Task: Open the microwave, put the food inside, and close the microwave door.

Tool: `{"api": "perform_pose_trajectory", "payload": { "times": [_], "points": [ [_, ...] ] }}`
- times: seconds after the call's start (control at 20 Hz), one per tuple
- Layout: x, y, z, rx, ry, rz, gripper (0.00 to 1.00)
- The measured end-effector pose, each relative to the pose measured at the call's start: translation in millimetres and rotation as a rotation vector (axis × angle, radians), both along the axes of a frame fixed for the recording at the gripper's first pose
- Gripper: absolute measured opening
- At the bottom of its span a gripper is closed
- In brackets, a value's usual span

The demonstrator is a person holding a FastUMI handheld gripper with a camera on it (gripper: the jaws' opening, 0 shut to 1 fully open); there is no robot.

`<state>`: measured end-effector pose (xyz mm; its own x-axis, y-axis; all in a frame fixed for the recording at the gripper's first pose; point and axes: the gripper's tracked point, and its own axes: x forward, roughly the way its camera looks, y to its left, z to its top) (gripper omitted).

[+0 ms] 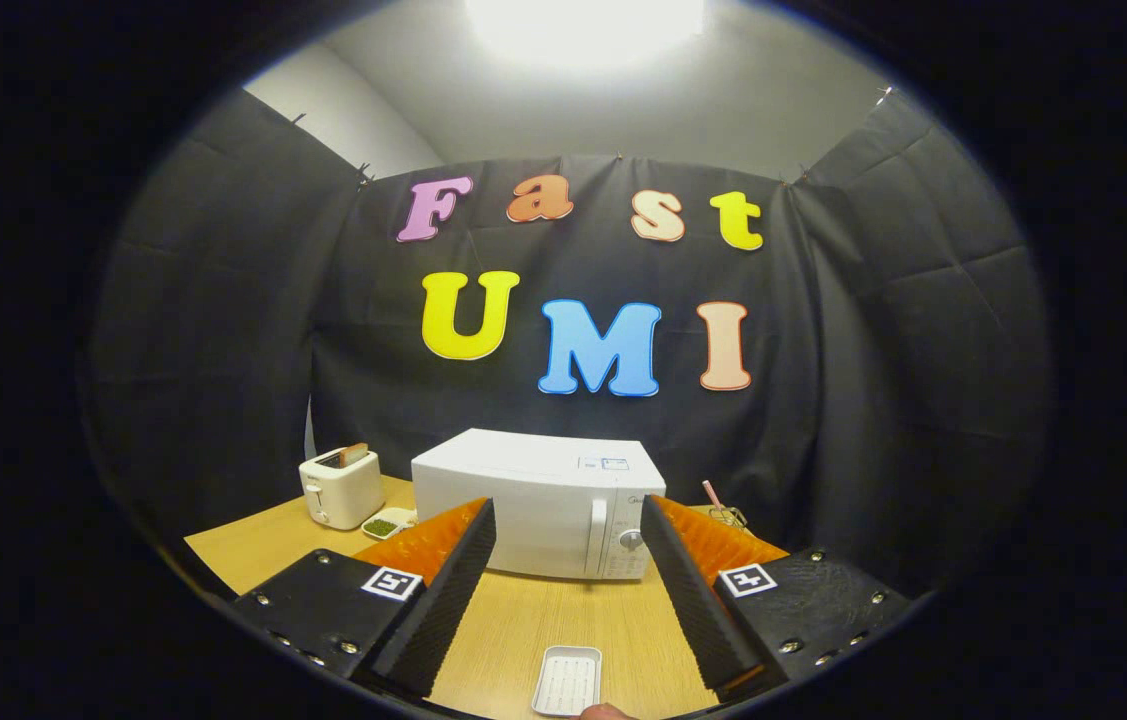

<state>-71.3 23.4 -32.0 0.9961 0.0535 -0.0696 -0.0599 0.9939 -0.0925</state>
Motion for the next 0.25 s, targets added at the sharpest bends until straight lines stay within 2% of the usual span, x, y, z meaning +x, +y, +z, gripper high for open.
{"api": "perform_pose_trajectory", "payload": {
  "times": [0.25],
  "points": [
    [-6.4,-8.6,15.7,0.034,-0.032,-0.051,0.92]
  ]
}}
